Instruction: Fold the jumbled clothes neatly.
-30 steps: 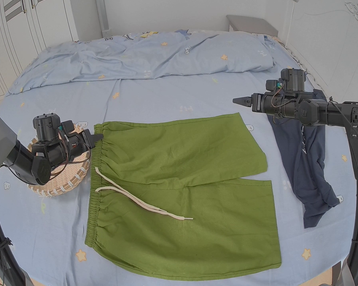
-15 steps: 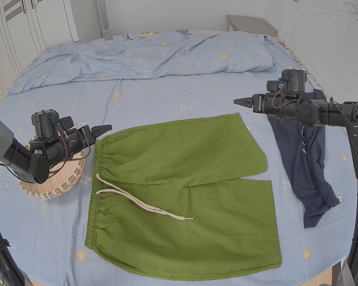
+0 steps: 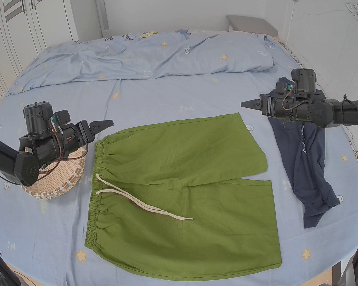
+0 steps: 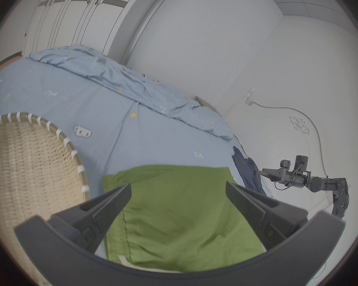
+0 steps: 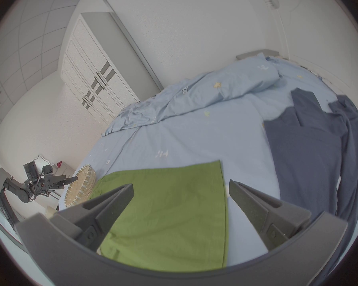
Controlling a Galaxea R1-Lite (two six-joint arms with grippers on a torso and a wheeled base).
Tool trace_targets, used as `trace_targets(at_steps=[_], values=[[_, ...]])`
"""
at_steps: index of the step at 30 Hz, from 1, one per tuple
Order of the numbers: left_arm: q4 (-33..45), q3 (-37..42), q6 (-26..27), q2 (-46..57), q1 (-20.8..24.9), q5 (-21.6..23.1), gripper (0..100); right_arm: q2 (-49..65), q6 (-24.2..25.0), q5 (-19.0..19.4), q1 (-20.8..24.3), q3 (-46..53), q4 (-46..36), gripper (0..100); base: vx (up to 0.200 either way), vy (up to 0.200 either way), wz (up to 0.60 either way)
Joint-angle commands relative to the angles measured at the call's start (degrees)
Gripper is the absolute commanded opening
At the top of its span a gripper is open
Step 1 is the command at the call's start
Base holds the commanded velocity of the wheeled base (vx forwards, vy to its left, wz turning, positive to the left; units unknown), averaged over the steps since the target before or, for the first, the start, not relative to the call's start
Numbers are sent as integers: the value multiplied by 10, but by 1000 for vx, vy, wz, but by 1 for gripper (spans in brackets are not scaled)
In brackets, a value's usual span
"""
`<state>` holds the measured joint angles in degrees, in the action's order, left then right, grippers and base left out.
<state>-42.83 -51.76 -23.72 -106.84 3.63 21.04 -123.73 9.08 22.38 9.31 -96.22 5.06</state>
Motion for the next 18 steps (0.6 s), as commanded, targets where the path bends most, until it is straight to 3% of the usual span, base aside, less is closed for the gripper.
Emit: trace_targets(at_steps=[1, 8, 10, 13, 18], values=[[72, 102, -19, 111, 14, 6, 100, 179, 29, 3, -12, 212, 3, 100, 0, 0, 0], [72, 272, -46, 194, -12, 33, 100, 322, 57, 6, -32, 433, 1, 100, 0, 0, 0], [72, 288, -46, 201, -18, 42, 100, 341, 63, 9, -31, 460, 3, 100, 0, 0, 0], [78, 352, -50, 239, -37, 98, 100, 422, 70, 30, -24, 584, 4, 100, 0, 0, 0], [73, 424, -47, 254, -77, 175, 100, 451, 70, 36, -2, 691, 21, 100, 0, 0, 0]])
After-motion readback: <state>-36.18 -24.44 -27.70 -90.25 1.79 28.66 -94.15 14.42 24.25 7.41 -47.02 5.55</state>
